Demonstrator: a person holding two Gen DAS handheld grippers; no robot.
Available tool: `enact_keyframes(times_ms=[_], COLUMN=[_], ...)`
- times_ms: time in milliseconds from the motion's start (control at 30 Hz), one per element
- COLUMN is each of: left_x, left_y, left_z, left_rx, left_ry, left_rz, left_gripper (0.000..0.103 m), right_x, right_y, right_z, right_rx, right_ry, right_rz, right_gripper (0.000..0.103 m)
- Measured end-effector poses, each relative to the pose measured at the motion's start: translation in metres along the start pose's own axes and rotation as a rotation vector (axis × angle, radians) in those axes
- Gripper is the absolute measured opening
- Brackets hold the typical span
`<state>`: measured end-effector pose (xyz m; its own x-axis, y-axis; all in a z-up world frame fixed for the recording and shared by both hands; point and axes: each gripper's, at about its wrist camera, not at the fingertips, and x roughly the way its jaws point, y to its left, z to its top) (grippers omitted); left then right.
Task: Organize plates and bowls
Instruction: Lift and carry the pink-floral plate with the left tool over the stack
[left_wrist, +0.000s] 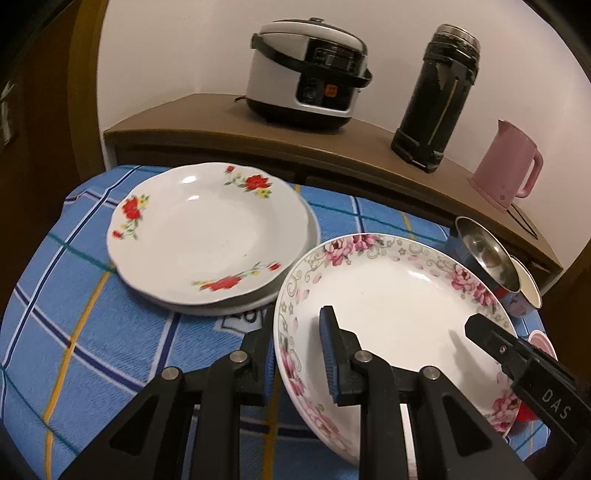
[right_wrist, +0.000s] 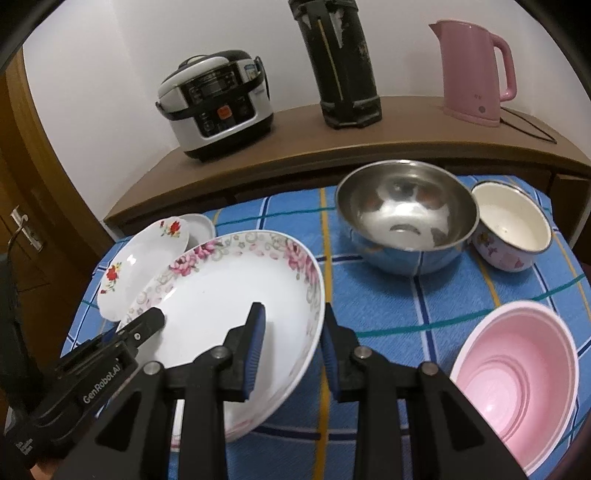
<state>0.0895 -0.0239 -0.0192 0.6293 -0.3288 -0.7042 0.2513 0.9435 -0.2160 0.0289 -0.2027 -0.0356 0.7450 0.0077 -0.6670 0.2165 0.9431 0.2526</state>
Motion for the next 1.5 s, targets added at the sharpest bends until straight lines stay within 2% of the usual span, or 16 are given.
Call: enact_keyframes(times_ms=[333,667,1200,1500], left_x=[-0.020,-0.023,-0.002,0.026], left_y=[0.019,0.049,0.094,0.114], left_z=[0.008,0.022,0.055,0.065], left_rx=[-0.025,-0.063,-0.121,-0.152], left_ry=[-0.065,-0.094,-0.119,-0.096], left_rz=[0.038,0.089,0.150,0.179], left_gripper=[0.024,0.024,0.024,0.024], right_x=[-0.007,0.003,0.044,0.078], right_y=[0.026,0.060,0.102,0.114], right_z=[-0.004,0.008,0.034,0.039], right_rx=[-0.037,-0.078,-0.101,-0.114], right_ry=[-0.025,-0.056,-0.062,-0.029], right_rz=[0.040,0.086,0.144,0.150], right_gripper=[0.030,0.030,0.030,0.030])
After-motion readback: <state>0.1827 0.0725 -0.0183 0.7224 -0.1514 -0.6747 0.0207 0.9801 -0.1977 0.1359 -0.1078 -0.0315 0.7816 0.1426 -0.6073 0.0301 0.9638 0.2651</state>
